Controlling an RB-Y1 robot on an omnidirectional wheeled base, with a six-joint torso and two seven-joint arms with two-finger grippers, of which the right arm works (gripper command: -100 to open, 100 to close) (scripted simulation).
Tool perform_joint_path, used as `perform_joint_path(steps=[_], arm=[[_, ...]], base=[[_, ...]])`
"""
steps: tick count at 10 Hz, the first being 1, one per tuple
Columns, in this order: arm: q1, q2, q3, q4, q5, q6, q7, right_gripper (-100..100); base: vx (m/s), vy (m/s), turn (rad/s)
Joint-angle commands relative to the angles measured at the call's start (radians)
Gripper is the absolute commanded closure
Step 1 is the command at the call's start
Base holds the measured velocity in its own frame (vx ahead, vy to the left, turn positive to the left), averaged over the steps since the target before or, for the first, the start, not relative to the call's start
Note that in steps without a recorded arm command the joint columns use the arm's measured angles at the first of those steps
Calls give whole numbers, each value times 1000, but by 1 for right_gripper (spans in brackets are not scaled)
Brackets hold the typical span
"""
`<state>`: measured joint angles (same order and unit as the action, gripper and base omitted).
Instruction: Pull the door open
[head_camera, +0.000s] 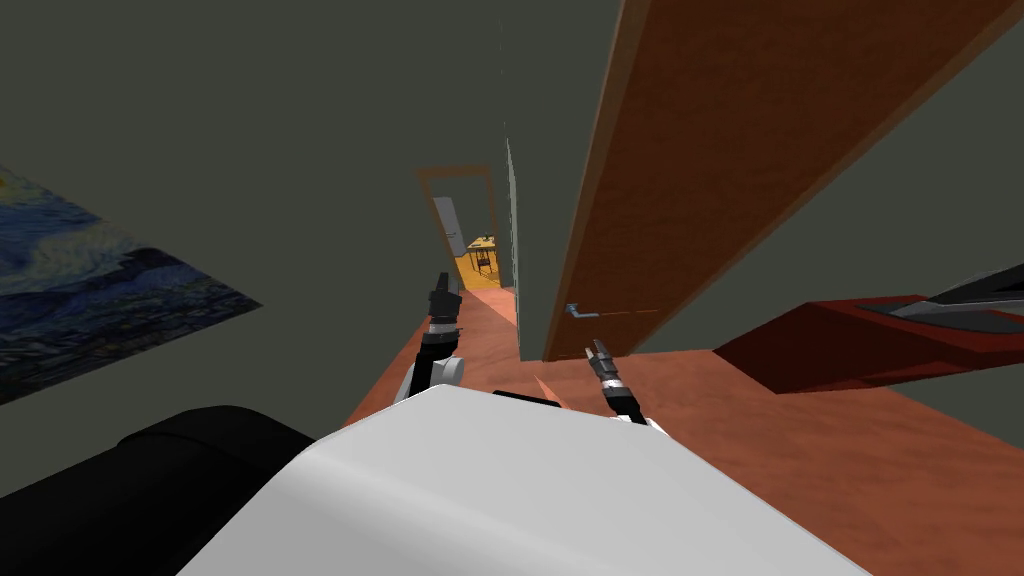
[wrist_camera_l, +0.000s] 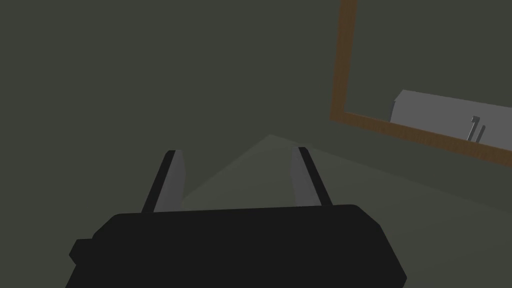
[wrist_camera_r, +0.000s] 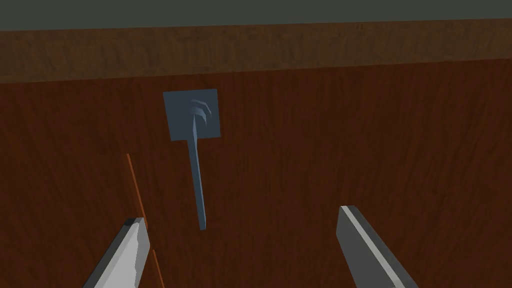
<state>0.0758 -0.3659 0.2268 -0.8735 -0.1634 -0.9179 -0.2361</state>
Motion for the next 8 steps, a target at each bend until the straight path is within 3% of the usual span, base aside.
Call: perform_joint_path(steps=[1, 6, 7, 8], arm=[[-10, -10, 7, 31, -5, -5, -10, -100], [-47, -39, 32, 157, -23, -31, -42, -100], [-52, -43, 35, 173, -25, -34, -46, -100], [-49, -41, 32, 158, -24, -29, -43, -100]], base=[[87, -87, 112], [72, -81, 102], [68, -97, 98], [32, -44, 21]])
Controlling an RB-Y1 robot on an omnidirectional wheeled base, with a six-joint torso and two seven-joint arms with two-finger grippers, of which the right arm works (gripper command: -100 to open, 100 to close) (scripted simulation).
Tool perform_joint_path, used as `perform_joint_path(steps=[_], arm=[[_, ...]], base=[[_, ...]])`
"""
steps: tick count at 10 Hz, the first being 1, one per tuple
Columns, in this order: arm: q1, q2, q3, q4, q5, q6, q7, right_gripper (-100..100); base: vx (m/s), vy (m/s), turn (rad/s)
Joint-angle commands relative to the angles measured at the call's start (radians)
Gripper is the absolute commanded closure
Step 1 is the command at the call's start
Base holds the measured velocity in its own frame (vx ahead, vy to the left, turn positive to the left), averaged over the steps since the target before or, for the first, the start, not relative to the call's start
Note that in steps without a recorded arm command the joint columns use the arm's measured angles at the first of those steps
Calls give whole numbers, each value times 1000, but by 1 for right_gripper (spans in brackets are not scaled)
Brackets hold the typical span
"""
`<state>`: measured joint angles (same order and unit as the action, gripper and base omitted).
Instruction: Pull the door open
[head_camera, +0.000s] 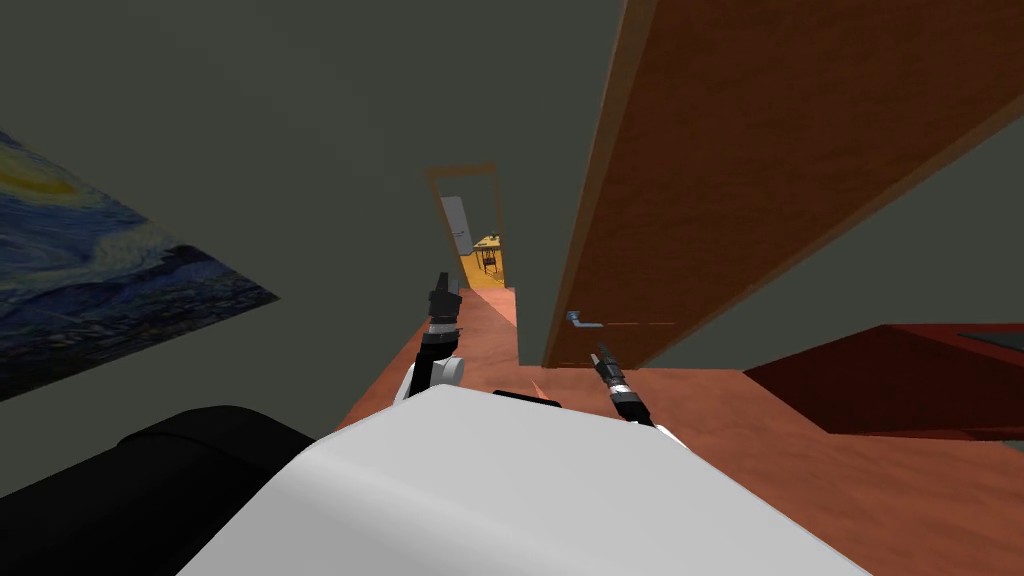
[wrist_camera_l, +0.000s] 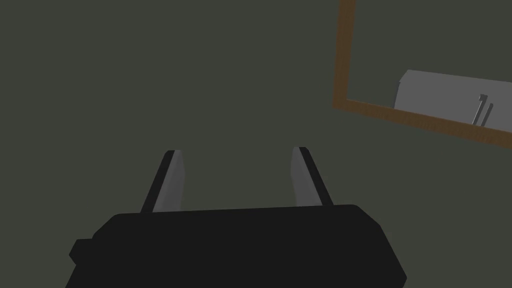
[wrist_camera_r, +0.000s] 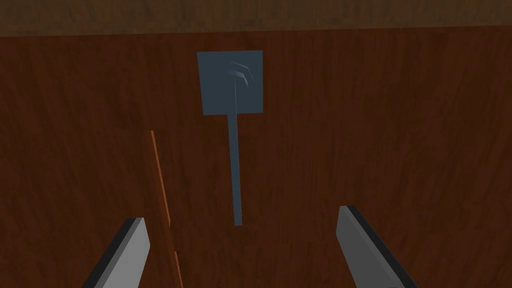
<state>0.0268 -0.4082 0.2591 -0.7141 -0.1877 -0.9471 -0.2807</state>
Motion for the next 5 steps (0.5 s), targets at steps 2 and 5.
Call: perform_joint_path(steps=[2, 5], arm=[[-4, 11, -41, 14, -5, 7, 11, -100], [-11, 29, -110, 38, -13, 18, 31, -100]], base=[[31, -19, 236], [42, -34, 267]])
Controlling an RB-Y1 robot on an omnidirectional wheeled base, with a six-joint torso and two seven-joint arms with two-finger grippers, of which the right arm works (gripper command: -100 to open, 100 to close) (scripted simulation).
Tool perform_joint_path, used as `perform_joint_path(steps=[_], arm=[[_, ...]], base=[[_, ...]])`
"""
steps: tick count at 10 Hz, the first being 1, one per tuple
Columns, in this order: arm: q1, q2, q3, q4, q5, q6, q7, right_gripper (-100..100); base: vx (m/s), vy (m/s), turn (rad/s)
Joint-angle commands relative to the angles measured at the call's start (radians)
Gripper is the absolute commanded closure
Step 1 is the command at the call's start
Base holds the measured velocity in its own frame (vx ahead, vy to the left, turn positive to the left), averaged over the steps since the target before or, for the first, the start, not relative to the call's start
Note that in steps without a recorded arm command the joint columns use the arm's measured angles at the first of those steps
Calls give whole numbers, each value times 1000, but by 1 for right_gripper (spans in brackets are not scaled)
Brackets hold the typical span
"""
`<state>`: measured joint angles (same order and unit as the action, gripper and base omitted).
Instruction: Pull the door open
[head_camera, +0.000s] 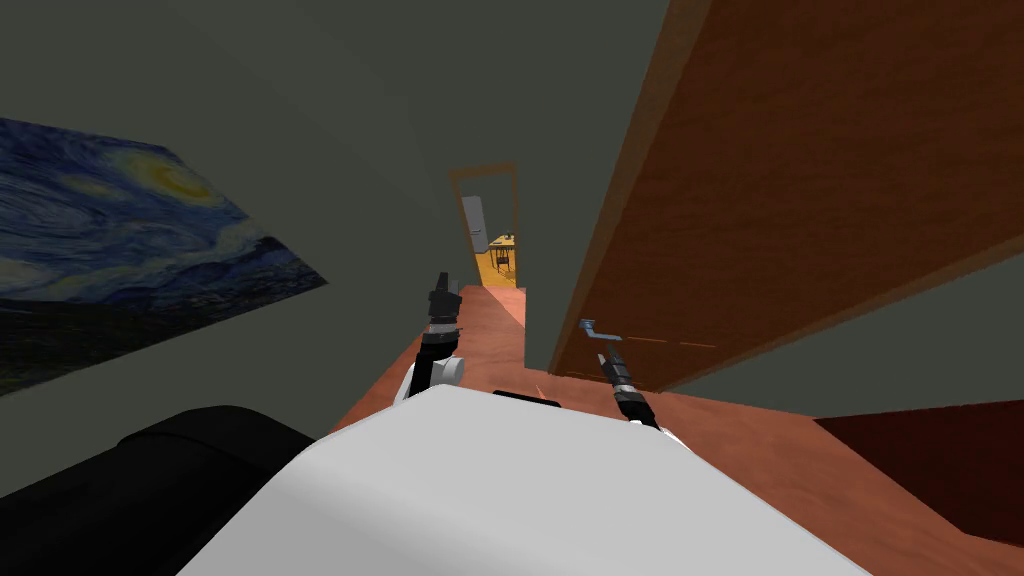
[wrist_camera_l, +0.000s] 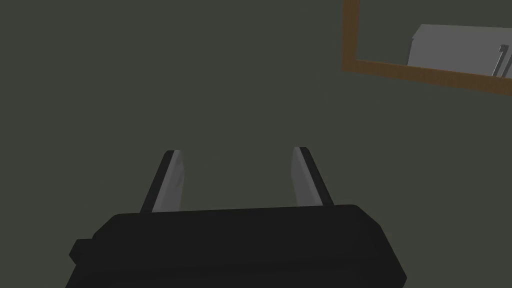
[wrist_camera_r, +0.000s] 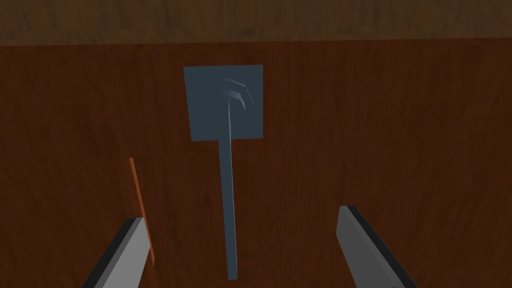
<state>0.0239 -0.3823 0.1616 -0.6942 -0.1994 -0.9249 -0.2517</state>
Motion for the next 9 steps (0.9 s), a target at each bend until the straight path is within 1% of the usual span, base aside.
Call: perform_joint_path(steps=[1, 5, 6, 7, 8, 9], arm=[[-10, 8, -32, 24, -4, -1, 7, -100], [-17, 29, -110, 51, -13, 12, 29, -100], [-17, 29, -110, 51, -13, 12, 29, -100], [-21, 38, -144, 62, -17, 17, 38, -100], [-22, 41, -158, 67, -19, 20, 42, -100], [-25, 47, -181, 75, -21, 23, 49, -100]], base=[[41, -30, 195], [35, -30, 205], [20, -29, 62], [31, -34, 263], [33, -54, 308], [30, -50, 275]])
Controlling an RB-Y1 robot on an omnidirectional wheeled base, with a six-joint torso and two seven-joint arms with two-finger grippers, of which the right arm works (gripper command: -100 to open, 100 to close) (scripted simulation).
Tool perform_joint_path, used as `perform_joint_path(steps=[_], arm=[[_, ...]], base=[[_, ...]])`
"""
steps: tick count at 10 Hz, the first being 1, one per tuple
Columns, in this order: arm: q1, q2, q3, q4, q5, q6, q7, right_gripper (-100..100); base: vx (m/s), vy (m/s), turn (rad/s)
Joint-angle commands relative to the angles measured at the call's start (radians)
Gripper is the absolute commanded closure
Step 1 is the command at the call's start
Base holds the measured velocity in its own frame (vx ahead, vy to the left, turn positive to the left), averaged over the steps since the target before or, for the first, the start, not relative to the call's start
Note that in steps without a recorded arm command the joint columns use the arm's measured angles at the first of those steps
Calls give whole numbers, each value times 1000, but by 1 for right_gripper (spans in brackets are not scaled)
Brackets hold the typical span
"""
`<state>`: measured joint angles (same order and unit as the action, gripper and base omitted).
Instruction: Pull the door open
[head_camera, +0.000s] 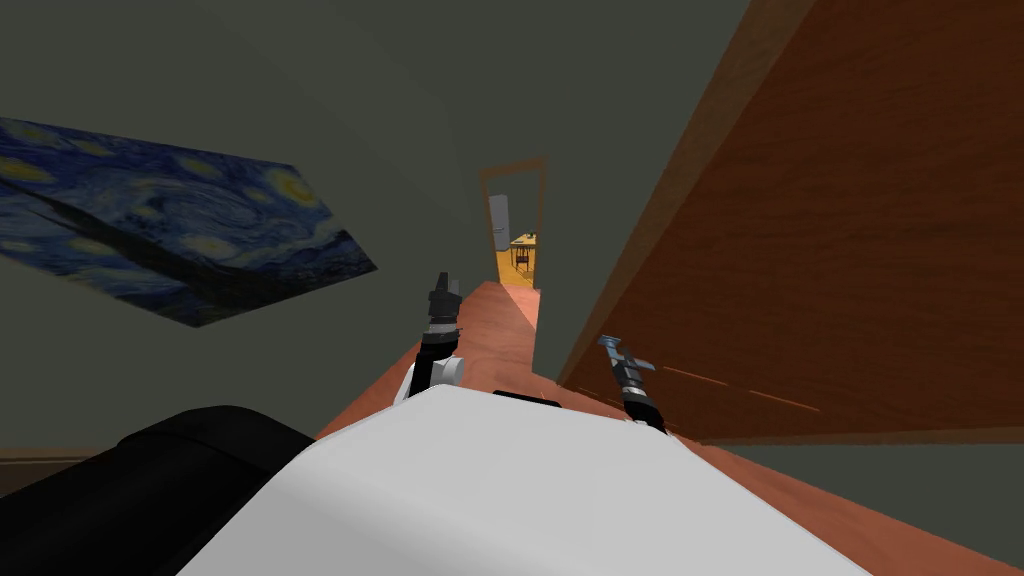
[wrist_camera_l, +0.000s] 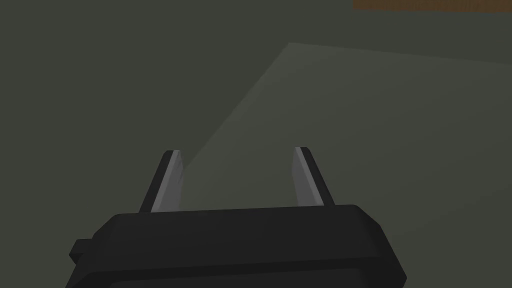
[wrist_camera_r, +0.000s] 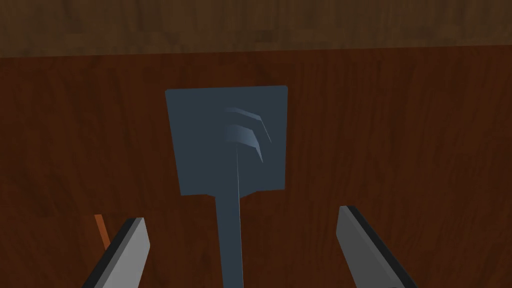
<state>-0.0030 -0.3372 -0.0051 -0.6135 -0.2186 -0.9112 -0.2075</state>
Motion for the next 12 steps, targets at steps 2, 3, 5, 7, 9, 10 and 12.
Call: perform_joint_path(steps=[2, 3, 5, 7, 9, 10, 12], arm=[[-5, 3, -17, 8, -2, 4, 4, -100], [-5, 3, -17, 8, -2, 4, 4, 100], [-5, 3, -17, 8, -2, 4, 4, 100], [-5, 3, -17, 8, -2, 4, 4, 100], [6, -9, -3, 5, 5, -5, -13, 100], [8, -12, 2, 4, 7, -8, -17, 100], [21, -26, 21, -1, 17, -22, -38, 100]], base=[[24, -36, 91], [-2, 2, -20], [-3, 5, -5], [0, 0, 0], [-57, -17, 43], [-189, -39, 95], [-186, -16, 76]])
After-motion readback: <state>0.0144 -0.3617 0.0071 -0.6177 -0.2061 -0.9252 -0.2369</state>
